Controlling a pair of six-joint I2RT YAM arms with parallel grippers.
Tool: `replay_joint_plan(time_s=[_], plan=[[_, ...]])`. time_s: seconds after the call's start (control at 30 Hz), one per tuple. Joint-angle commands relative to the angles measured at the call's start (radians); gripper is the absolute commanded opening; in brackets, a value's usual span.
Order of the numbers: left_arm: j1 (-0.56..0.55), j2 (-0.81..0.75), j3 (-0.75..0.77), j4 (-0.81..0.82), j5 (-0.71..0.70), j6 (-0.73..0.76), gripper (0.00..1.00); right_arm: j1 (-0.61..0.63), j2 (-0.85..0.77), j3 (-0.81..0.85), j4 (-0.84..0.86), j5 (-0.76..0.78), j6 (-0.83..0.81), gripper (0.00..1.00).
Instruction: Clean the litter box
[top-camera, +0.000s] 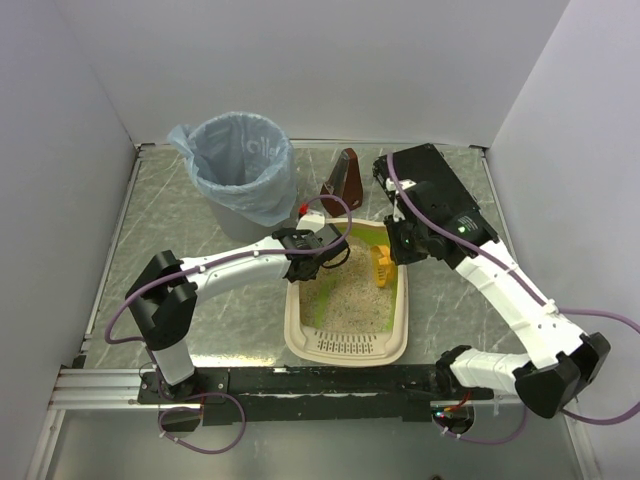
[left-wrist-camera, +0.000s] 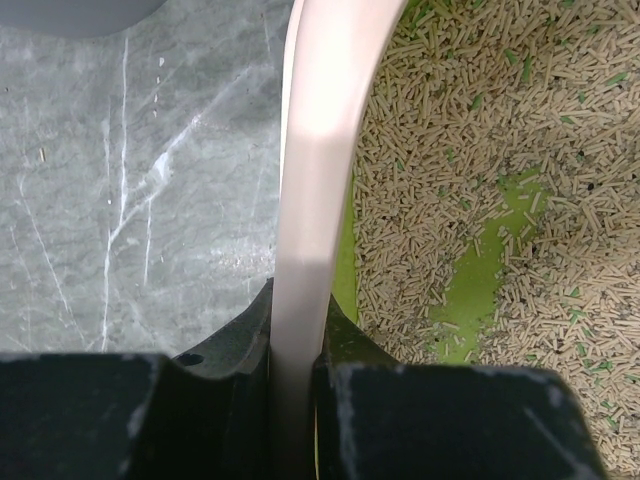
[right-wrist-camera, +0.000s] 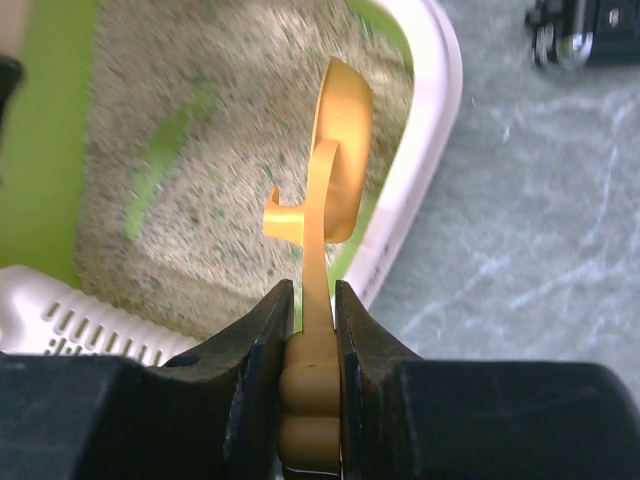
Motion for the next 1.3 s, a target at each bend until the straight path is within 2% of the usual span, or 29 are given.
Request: replay_joint_plan(time_s=[0.0,0.1,0.23,0.33,0.47,0.63,0.73,0.8,0.9,0.97,1.07,1.1,1.13,1.17,1.2,1.27], plan=[[-0.001,-0.077,0.055,0.086,-0.035,-0.120,0.01,0.028,0.067,0.098,-0.138,0.064,0.054,0.00],[-0.003,-0.064,0.063,0.073,-0.049,-0.131,0.01,0.031,0.106,0.096,-0.155,0.017,0.072,0.00],[-0.003,-0.066,0.057,0.076,-0.042,-0.140,0.01,0.053,0.123,0.089,-0.021,-0.161,0.072,0.00],[-0.004,-0.081,0.038,0.096,-0.035,-0.138,0.01,0.079,0.121,0.109,0.082,-0.233,0.074,0.00],[-0.003,-0.092,0.032,0.104,-0.027,-0.149,0.01,0.083,0.115,0.173,0.158,-0.238,0.063,0.00],[-0.003,-0.100,0.028,0.092,-0.038,-0.171,0.01,0.080,0.089,0.149,0.126,-0.083,0.060,0.00],[-0.003,-0.092,0.040,0.073,-0.041,-0.186,0.01,0.077,0.077,0.100,0.135,-0.138,0.059,0.00],[-0.004,-0.083,0.050,0.058,-0.044,-0.195,0.05,0.076,0.074,0.043,0.185,-0.249,0.069,0.00],[-0.003,-0.074,0.061,0.052,-0.033,-0.200,0.11,0.076,0.084,-0.023,0.242,-0.333,0.103,0.00],[-0.003,-0.070,0.067,0.047,-0.029,-0.204,0.20,0.068,0.098,-0.048,0.270,-0.312,0.135,0.00],[-0.003,-0.075,0.075,0.027,-0.027,-0.229,0.33,0.028,0.103,-0.066,0.259,-0.299,0.167,0.23],[-0.003,-0.080,0.072,0.024,-0.030,-0.241,0.37,0.013,0.100,-0.074,0.257,-0.296,0.172,0.35],[-0.003,-0.092,0.067,0.021,-0.032,-0.241,0.48,0.002,0.077,-0.080,0.253,-0.275,0.183,0.43],[-0.003,-0.099,0.063,0.020,-0.035,-0.246,0.53,-0.010,0.061,-0.088,0.245,-0.252,0.186,0.50],[-0.003,-0.107,0.054,0.018,-0.036,-0.250,0.56,-0.013,0.045,-0.085,0.244,-0.229,0.184,0.74],[-0.003,-0.130,0.048,0.020,-0.045,-0.252,0.63,-0.013,-0.014,-0.076,0.234,-0.163,0.177,0.83]])
